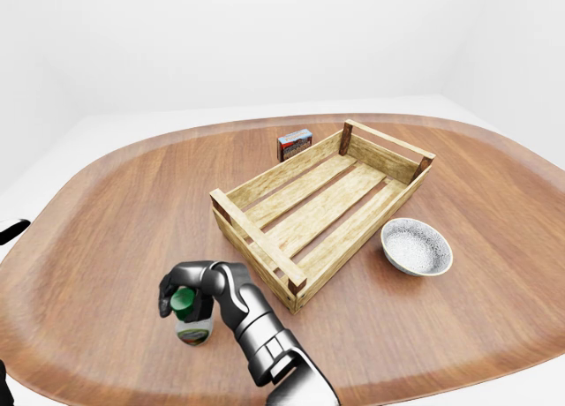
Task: Pick up the salad dressing and put it in the tray.
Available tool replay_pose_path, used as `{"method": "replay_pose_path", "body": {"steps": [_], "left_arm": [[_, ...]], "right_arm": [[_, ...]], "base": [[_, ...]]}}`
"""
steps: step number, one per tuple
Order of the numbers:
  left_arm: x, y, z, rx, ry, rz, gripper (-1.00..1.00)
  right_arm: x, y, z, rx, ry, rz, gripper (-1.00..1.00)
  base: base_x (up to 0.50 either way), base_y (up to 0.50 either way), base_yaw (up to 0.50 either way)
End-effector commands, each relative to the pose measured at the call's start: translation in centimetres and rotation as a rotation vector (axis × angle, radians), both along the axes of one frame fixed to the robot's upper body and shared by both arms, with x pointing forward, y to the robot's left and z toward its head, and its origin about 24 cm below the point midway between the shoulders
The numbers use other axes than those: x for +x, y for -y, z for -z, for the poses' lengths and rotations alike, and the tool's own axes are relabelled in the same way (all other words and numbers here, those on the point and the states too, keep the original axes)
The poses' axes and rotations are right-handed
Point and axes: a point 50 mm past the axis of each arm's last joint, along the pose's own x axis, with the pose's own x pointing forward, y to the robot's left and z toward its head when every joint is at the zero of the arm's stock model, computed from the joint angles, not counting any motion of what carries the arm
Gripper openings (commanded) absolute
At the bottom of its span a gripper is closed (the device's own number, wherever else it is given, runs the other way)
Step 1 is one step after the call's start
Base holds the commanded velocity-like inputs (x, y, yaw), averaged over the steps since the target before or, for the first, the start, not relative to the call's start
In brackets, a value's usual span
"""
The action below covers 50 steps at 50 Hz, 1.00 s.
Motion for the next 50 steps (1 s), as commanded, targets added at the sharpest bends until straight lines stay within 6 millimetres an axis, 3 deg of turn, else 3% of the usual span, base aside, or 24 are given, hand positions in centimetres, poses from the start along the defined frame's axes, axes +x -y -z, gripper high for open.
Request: {"method": "replay_pose_path", "body": {"steps": [1, 24, 29, 34, 39, 50], "left_arm": [[0.0, 0.2, -0.1, 0.004, 0.006, 0.007, 1.0], [0.0, 0.3, -0.1, 0.007, 0.006, 0.009, 1.0], [0.1, 0.4, -0.1, 0.009, 0.003, 0.011, 1.0], [0.1, 0.4, 0.0, 0.011, -0.001, 0.012, 1.0], [0.0, 0.5, -0.2, 0.016, 0.007, 0.013, 1.0], [0.1, 0.5, -0.1, 0.016, 0.001, 0.014, 1.0]], "right_arm": [[0.0, 0.5, 1.8, -0.072, -0.1, -0.025, -1.0], [1.5, 1.1, -0.8, -0.02, -0.003, 0.019, -1.0], [2.2, 1.1, -3.4, 0.034, 0.073, 0.057, -1.0], [3.1, 0.7, -9.1, 0.155, 0.231, 0.07, -1.0], [2.7, 0.2, -12.7, 0.234, 0.35, 0.044, -1.0], [2.2, -0.1, -16.6, 0.286, 0.489, 0.013, -1.0]], "base": [[0.0, 0.0, 0.0], [0.0, 0.0, 0.0], [0.0, 0.0, 0.0], [0.0, 0.0, 0.0], [0.0, 0.0, 0.0], [0.0, 0.0, 0.0]]}}
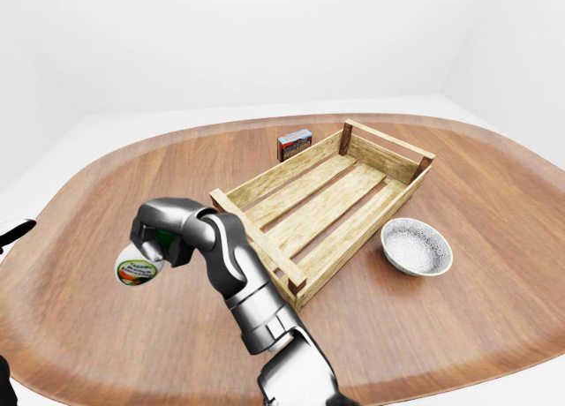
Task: Pick up the salad dressing and put it in the tray.
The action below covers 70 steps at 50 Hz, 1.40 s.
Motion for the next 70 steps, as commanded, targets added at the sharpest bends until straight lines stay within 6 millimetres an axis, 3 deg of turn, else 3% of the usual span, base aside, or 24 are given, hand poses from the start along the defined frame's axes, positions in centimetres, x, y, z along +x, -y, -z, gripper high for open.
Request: {"method": "replay_pose_path", "body": {"steps": [1, 10, 17, 20, 28, 32, 40, 48, 50, 55, 62, 70], "left_arm": [[0.0, 0.0, 0.0, 0.002, -0.002, 0.001, 1.0], [0.1, 0.0, 0.0, 0.001, -0.003, 0.002, 1.0], [0.1, 0.1, 0.1, 0.003, -0.005, 0.003, 1.0], [0.1, 0.1, 0.0, 0.004, -0.004, 0.003, 1.0], [0.2, 0.1, 0.1, 0.008, -0.008, 0.003, 1.0], [0.1, 0.0, 0.1, 0.008, -0.009, 0.001, 1.0], [-0.1, 0.2, -0.1, 0.019, -0.003, 0.001, 1.0], [-0.1, 0.3, -0.1, 0.024, -0.002, 0.001, 1.0], [-0.1, 0.4, -0.2, 0.024, 0.001, 0.003, 1.0], [-0.1, 0.5, -0.2, 0.028, 0.0, 0.003, 1.0], [0.0, 0.4, -0.1, 0.024, -0.005, 0.002, 1.0], [0.1, 0.4, 0.0, 0.023, -0.007, 0.003, 1.0]], "right_arm": [[-0.5, 0.0, -5.7, 0.083, 0.2, -0.016, -1.0], [-1.0, -0.4, -11.5, 0.159, 0.357, -0.052, -1.0], [1.7, 2.5, -12.8, 0.11, 0.389, 0.034, -1.0], [3.5, 5.0, -13.0, 0.087, 0.388, 0.112, -1.0], [7.1, 12.6, -11.7, 0.016, 0.332, 0.329, -1.0], [7.4, 15.2, -11.4, -0.001, 0.335, 0.395, -1.0], [8.4, 22.7, -9.6, -0.057, 0.267, 0.594, -1.0], [9.5, 27.5, -8.1, -0.123, 0.143, 0.727, -1.0], [10.3, 28.6, -6.9, -0.148, 0.048, 0.763, -1.0], [11.5, 29.5, -5.1, -0.184, -0.129, 0.799, -1.0], [12.1, 28.4, -3.5, -0.243, -0.251, 0.768, -1.0], [12.3, 26.9, -3.4, -0.335, -0.289, 0.776, -1.0]], "base": [[0.0, 0.0, 0.0], [0.0, 0.0, 0.0], [0.0, 0.0, 0.0], [0.0, 0.0, 0.0], [0.0, 0.0, 0.0], [0.0, 0.0, 0.0], [0.0, 0.0, 0.0], [0.0, 0.0, 0.0], [0.0, 0.0, 0.0], [0.0, 0.0, 0.0], [0.0, 0.0, 0.0], [0.0, 0.0, 0.0]]}}
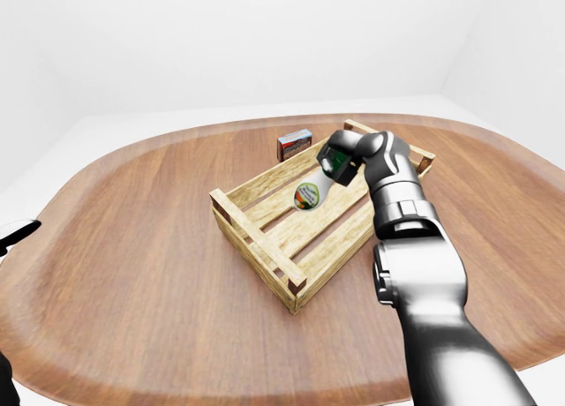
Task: Pick up the salad dressing and put it in the tray.
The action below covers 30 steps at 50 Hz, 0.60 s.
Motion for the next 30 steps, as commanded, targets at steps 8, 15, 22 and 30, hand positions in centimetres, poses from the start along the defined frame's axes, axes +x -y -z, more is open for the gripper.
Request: {"method": "replay_pose_path", "body": {"steps": [8, 15, 22, 30], "left_arm": [[0.1, 0.0, 0.1, -0.005, -0.001, 0.003, 1.0], [0.1, -0.1, 0.0, -0.006, 0.001, 0.0, 1.0], [-0.1, -0.2, -0.2, -0.008, 0.013, -0.002, 1.0], [-0.3, -0.1, -0.4, -0.001, 0.024, 0.0, 1.0]], "right_arm": [[-0.1, -2.5, 4.1, -0.201, -0.204, -0.013, -1.0], [0.2, -3.9, 4.7, -0.319, -0.127, -0.018, -1.0], [0.0, -5.1, 6.0, -0.358, -0.104, -0.038, -1.0], [-0.4, -5.9, 8.0, -0.346, -0.103, -0.044, -1.0]], "base": [[0.0, 0.0, 0.0], [0.0, 0.0, 0.0], [0.0, 0.0, 0.0], [0.0, 0.0, 0.0]]}}
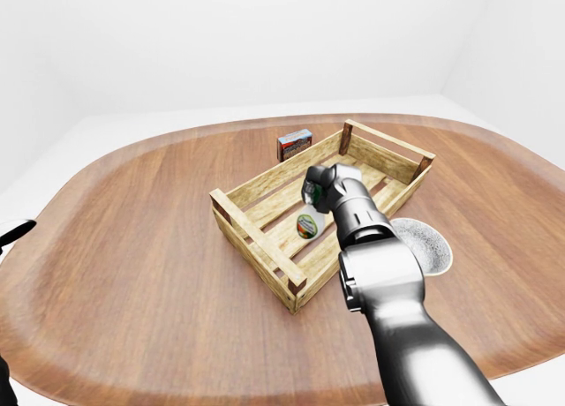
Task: Pick up the salad dressing and put it in the tray.
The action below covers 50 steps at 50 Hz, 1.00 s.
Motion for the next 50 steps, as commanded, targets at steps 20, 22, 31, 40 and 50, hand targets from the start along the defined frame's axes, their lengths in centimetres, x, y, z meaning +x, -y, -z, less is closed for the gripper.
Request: {"method": "replay_pose_path", "body": {"steps": [20, 22, 31, 40, 50], "left_arm": [[-0.2, 0.4, -0.2, 0.02, 0.008, 0.001, 1.0], [-0.2, 0.4, -0.2, 0.021, 0.008, 0.002, 1.0], [-0.3, 0.5, -0.2, 0.024, 0.006, 0.005, 1.0], [0.1, 0.9, 0.0, 0.034, -0.011, 0.009, 1.0], [1.1, 1.0, 1.8, 0.015, -0.096, 0.019, 1.0]], "right_arm": [[-0.7, -1.7, 3.6, 0.004, 0.16, 0.03, -1.0], [-0.8, -1.7, 3.8, 0.003, 0.153, 0.029, -1.0], [-1.3, -1.6, 5.0, -0.007, 0.08, 0.018, -1.0], [-1.4, -0.6, 5.3, -0.001, 0.074, 0.046, -1.0], [-1.4, 0.0, 5.2, 0.001, 0.063, 0.06, -1.0]], "base": [[0.0, 0.0, 0.0], [0.0, 0.0, 0.0], [0.0, 0.0, 0.0], [0.0, 0.0, 0.0], [0.0, 0.0, 0.0]]}}
